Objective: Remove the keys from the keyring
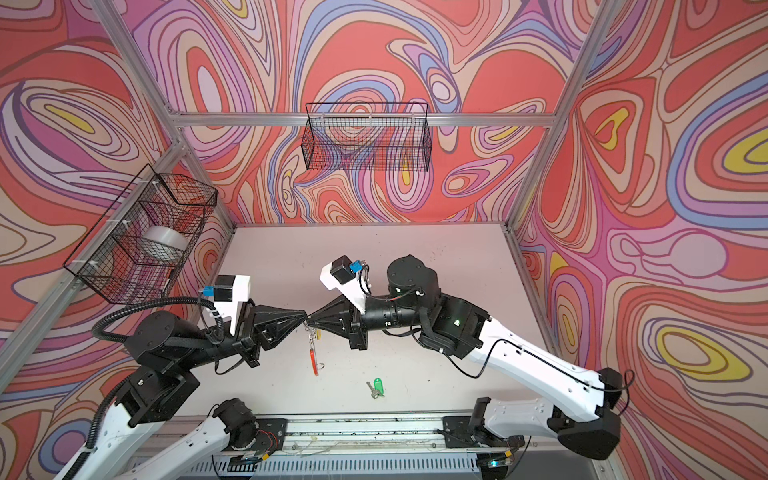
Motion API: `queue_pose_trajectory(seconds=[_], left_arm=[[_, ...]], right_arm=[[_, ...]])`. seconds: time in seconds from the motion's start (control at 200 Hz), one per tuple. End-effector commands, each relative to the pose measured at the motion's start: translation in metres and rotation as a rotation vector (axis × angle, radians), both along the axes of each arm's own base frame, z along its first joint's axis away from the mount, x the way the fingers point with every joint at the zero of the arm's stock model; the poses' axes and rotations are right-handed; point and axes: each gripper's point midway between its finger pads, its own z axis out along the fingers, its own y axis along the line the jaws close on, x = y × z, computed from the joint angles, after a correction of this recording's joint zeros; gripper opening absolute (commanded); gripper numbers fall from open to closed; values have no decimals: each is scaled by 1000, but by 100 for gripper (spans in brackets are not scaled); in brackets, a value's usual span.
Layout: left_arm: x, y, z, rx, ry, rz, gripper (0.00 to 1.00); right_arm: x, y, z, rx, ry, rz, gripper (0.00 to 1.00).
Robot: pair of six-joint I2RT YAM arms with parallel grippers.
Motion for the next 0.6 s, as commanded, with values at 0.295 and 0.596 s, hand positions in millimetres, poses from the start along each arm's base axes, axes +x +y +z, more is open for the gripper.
queue_pose_trajectory(seconds=[0.295, 0.596], left_arm=[[-10, 3, 3, 47, 18, -21, 43], [-29, -17, 0, 42, 137, -276, 52]], right_arm=[[-4, -18, -5, -132, -45, -25, 0], [-4, -32, -4, -226, -96, -22, 0]])
